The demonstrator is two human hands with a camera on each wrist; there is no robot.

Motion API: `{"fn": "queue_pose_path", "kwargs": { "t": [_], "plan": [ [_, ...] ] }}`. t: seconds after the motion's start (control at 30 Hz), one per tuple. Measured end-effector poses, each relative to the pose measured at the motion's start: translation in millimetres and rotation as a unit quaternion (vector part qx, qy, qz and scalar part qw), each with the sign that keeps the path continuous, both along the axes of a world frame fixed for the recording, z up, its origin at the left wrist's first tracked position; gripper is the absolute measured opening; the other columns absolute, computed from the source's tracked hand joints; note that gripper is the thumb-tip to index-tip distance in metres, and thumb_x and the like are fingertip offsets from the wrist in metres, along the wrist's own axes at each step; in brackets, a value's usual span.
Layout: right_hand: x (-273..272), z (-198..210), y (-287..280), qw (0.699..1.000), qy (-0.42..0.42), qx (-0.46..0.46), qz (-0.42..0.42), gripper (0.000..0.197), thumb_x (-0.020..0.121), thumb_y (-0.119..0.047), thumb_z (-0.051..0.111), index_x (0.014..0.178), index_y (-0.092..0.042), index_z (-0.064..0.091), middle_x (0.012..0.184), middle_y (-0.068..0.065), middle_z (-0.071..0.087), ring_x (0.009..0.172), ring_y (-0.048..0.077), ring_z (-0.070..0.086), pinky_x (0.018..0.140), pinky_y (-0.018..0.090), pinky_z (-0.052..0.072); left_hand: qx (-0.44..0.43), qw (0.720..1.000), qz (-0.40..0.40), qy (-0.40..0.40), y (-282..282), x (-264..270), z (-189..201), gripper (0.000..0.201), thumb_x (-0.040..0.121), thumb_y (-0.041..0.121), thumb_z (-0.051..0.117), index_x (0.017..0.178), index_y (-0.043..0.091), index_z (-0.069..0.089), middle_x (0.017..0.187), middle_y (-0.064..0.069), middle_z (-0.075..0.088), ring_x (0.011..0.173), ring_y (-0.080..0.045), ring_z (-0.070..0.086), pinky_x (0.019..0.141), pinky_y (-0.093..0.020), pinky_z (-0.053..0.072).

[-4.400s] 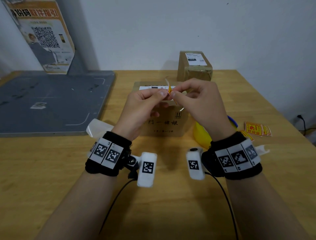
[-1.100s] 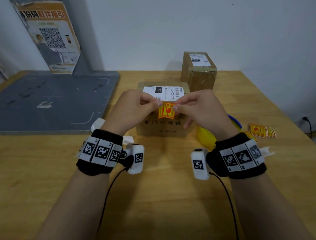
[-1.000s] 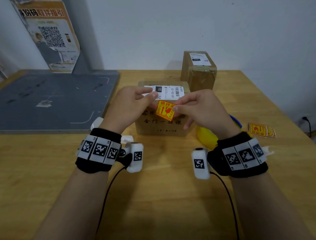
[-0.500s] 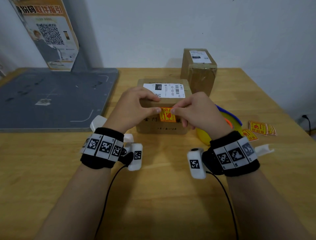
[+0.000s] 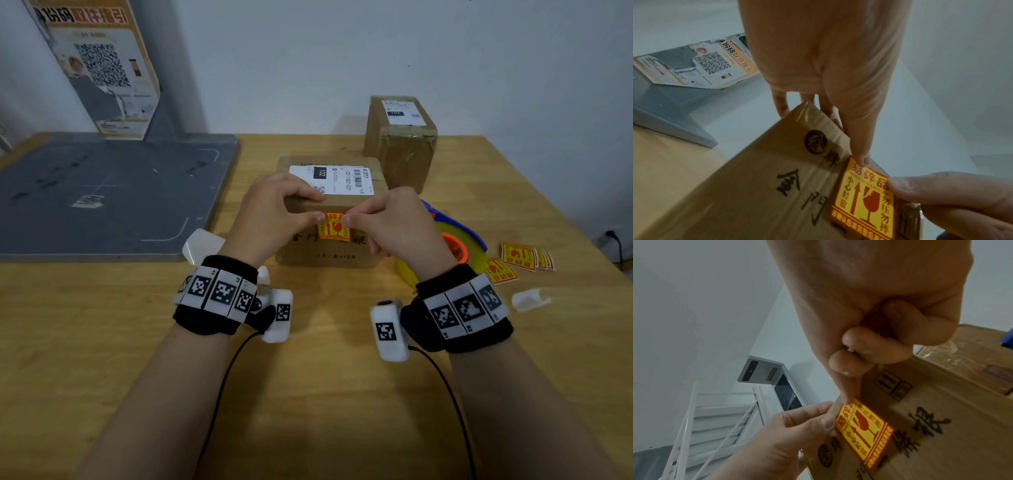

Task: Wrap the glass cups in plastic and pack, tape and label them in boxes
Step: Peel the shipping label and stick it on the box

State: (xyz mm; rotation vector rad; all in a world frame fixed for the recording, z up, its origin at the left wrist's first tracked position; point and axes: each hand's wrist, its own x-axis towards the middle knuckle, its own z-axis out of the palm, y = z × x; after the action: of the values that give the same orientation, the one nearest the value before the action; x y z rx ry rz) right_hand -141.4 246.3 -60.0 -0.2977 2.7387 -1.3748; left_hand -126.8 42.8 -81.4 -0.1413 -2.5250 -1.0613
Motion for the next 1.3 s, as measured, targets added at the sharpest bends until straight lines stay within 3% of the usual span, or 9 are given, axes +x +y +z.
{"fn": "queue_pose_path", "kwargs": {
  "t": [0.37, 0.7, 1.0, 1.17, 1.3],
  "plan": [
    [1, -1, -2, 1.0, -0.009, -0.017, -0.017, 0.016, 0.091, -0.033, 0.077, 0.075, -0.033, 0.075, 0.043, 0.0, 0.06, 0.037, 0.002, 0.052, 0.055, 0.021, 0.041, 0.005, 1.0, 0.008, 0.0, 1, -1, -2, 0.028, 0.078, 0.031, 0.088, 0.1, 0.042, 0.075, 0.109, 0.02, 0.065, 0.119, -0.012, 0.053, 0.106, -0.042, 0.043],
    [2, -12, -3, 0.998, -0.006, -0.047, -0.033, 0.011, 0.091, -0.034, 0.077, 0.08, -0.031, 0.078, 0.043, 0.001, 0.059, 0.038, 0.006, 0.051, 0.053, 0.025, 0.043, 0.007, 1.0, 0.013, 0.007, 3, 0, -4, 0.029, 0.079, 0.031, 0.087, 0.102, 0.043, 0.074, 0.112, 0.017, 0.066, 0.12, -0.011, 0.052, 0.107, -0.045, 0.042],
    [-1, -13, -1, 0.999, 0.003, -0.028, -0.039, 0.008, 0.09, -0.036, 0.078, 0.085, -0.03, 0.08, 0.041, -0.001, 0.058, 0.037, 0.005, 0.051, 0.055, 0.025, 0.046, 0.008, 0.999, 0.011, 0.038, 4, -3, -10, 0.032, 0.079, 0.031, 0.087, 0.094, 0.052, 0.068, 0.098, 0.027, 0.06, 0.114, -0.011, 0.053, 0.105, -0.05, 0.043],
    [0, -5, 4, 0.999, -0.013, -0.031, -0.025, 0.004, 0.09, -0.034, 0.078, 0.087, -0.031, 0.079, 0.043, -0.001, 0.058, 0.039, 0.005, 0.05, 0.055, 0.022, 0.043, 0.013, 0.999, 0.012, 0.04, 3, -4, -12, 0.03, 0.079, 0.03, 0.087, 0.099, 0.046, 0.072, 0.092, 0.022, 0.06, 0.107, -0.008, 0.05, 0.101, -0.042, 0.045],
    [2, 4, 12, 0.999, -0.04, -0.012, 0.001, 0.007, 0.092, -0.032, 0.076, 0.09, -0.026, 0.079, 0.043, 0.0, 0.058, 0.033, 0.005, 0.043, 0.045, 0.019, 0.038, 0.03, 0.999, 0.01, 0.036, 3, -4, -12, 0.029, 0.078, 0.028, 0.087, 0.098, 0.043, 0.074, 0.092, 0.02, 0.062, 0.108, -0.01, 0.052, 0.1, -0.038, 0.045]
  ]
}}
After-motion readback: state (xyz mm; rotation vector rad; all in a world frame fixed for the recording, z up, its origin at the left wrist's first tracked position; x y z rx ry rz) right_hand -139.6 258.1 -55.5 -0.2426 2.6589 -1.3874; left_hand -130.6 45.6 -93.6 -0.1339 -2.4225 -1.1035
